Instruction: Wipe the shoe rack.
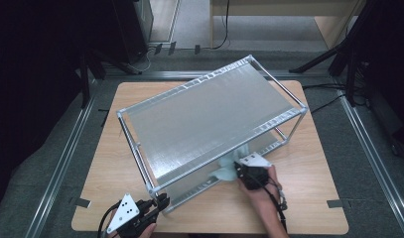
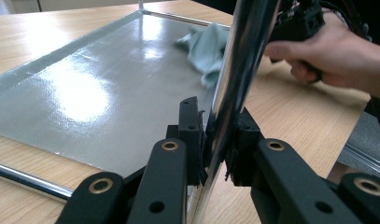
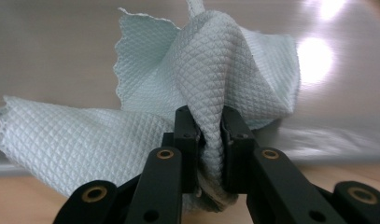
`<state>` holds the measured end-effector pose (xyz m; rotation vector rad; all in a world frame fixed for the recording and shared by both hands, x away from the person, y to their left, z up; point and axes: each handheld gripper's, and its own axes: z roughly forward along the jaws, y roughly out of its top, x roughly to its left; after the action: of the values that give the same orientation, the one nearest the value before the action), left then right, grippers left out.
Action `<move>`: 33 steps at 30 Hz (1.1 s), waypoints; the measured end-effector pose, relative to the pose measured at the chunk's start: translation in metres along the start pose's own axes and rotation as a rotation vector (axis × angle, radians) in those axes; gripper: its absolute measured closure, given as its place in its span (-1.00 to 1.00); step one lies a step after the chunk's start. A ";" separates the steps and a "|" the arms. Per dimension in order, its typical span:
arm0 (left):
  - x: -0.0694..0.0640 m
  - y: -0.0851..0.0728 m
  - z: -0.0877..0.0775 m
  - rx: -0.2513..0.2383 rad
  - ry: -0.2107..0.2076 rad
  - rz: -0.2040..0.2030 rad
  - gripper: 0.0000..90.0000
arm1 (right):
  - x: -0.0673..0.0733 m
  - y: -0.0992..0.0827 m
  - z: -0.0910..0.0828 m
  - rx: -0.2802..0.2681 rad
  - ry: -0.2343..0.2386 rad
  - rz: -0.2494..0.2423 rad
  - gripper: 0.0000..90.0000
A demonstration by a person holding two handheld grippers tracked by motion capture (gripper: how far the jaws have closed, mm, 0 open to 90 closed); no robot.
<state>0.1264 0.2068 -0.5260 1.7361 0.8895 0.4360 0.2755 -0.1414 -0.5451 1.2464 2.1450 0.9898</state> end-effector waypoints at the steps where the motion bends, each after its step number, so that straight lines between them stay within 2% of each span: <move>1: 0.000 0.000 0.000 0.000 -0.001 0.000 0.75 | -0.008 0.000 -0.001 -0.002 -0.016 0.012 0.74; 4: 0.000 0.000 0.000 0.000 0.000 0.002 0.76 | -0.039 -0.001 -0.004 0.002 -0.089 0.055 0.76; 8: 0.001 0.000 -0.001 -0.001 0.002 0.003 0.76 | -0.070 -0.005 -0.006 0.001 -0.164 0.111 0.76; 11: 0.001 0.000 -0.001 -0.002 0.003 0.001 0.76 | -0.081 -0.008 -0.007 0.001 -0.181 0.141 0.77; 13: 0.001 0.000 -0.001 -0.003 0.003 -0.003 0.76 | -0.079 -0.008 -0.007 0.003 -0.178 0.139 0.77; 15: 0.002 -0.001 -0.001 -0.005 0.004 -0.008 0.75 | -0.072 -0.008 -0.006 0.008 -0.158 0.126 0.77; 19: 0.002 -0.001 -0.001 -0.005 0.009 -0.015 0.75 | -0.049 -0.005 -0.003 0.012 -0.112 0.098 0.77; 25: 0.002 0.000 0.000 -0.005 0.003 -0.027 0.75 | -0.003 -0.002 0.001 0.014 -0.045 0.053 0.77; 26: 0.002 -0.001 0.000 -0.005 0.002 -0.029 0.75 | 0.013 -0.002 0.002 0.013 -0.017 0.018 0.77; 33: 0.000 0.000 0.002 -0.005 -0.003 -0.035 0.74 | 0.085 0.001 0.004 0.018 0.121 -0.102 0.76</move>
<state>0.1271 0.2053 -0.5268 1.7134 0.9145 0.4119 0.2379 -0.0657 -0.5501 1.0980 2.2902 1.0283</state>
